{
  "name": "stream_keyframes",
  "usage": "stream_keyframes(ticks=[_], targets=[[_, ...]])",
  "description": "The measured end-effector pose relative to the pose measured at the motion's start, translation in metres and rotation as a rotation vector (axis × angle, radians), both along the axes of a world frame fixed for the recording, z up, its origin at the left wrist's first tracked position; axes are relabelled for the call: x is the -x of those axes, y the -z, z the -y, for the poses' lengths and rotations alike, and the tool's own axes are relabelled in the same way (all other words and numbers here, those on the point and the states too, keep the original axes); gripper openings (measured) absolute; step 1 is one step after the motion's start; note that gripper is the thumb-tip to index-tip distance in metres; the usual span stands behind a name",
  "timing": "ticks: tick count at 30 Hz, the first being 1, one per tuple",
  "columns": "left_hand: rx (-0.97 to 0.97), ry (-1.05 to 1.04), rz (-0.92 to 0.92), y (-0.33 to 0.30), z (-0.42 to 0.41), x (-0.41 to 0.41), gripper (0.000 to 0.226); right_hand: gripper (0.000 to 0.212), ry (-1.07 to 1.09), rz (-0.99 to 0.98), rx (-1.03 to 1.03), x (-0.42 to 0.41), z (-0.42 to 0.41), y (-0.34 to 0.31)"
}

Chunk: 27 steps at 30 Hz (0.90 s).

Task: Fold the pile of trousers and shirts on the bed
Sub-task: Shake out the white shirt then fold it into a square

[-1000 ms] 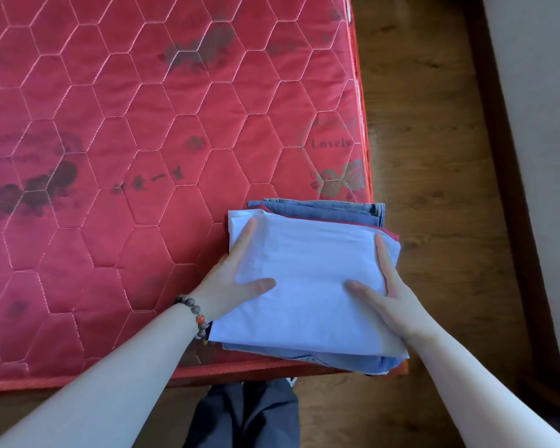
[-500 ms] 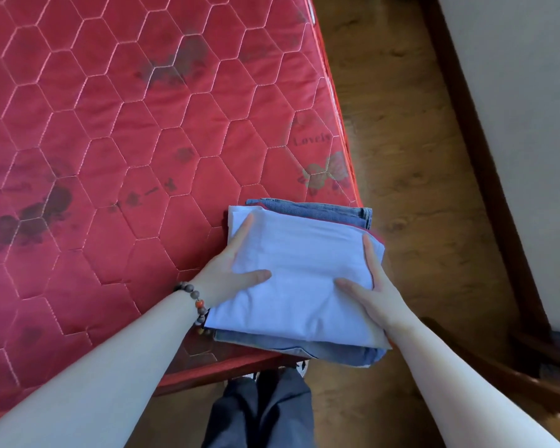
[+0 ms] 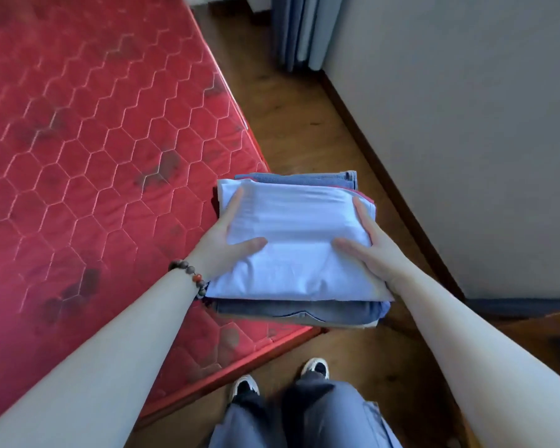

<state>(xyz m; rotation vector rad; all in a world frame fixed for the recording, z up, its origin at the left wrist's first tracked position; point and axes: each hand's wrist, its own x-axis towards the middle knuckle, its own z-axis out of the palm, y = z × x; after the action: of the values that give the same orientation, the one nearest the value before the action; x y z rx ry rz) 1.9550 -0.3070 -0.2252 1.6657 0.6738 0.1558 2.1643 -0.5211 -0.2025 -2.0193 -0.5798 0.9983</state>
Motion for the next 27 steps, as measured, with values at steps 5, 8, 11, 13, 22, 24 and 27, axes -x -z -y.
stream_keyframes(ticks=[5,8,11,13,22,24,27], targets=[[-0.014,-0.024,0.088,-0.070,-0.008,-0.046,0.097,0.085,0.003,0.048,-0.039,-0.048,-0.006,-0.070],[-0.019,-0.050,0.135,-0.086,-0.016,-0.085,0.098,0.086,-0.002,0.095,-0.050,-0.091,-0.019,-0.087],[-0.031,-0.082,0.142,-0.091,-0.026,-0.136,0.094,0.084,-0.044,0.130,-0.068,-0.149,-0.039,-0.090],[-0.026,-0.131,0.135,-0.091,-0.031,-0.174,0.092,0.082,-0.083,0.114,-0.079,-0.194,-0.055,-0.087],[-0.014,-0.421,0.099,-0.109,-0.048,-0.352,0.095,0.077,-0.315,0.031,-0.047,-0.410,-0.133,-0.119],[-0.031,-0.434,0.099,-0.118,-0.060,-0.384,0.094,0.076,-0.331,0.020,-0.061,-0.444,-0.148,-0.124],[-0.056,-0.430,0.081,-0.126,-0.082,-0.422,0.091,0.076,-0.337,-0.006,-0.079,-0.482,-0.171,-0.127]])
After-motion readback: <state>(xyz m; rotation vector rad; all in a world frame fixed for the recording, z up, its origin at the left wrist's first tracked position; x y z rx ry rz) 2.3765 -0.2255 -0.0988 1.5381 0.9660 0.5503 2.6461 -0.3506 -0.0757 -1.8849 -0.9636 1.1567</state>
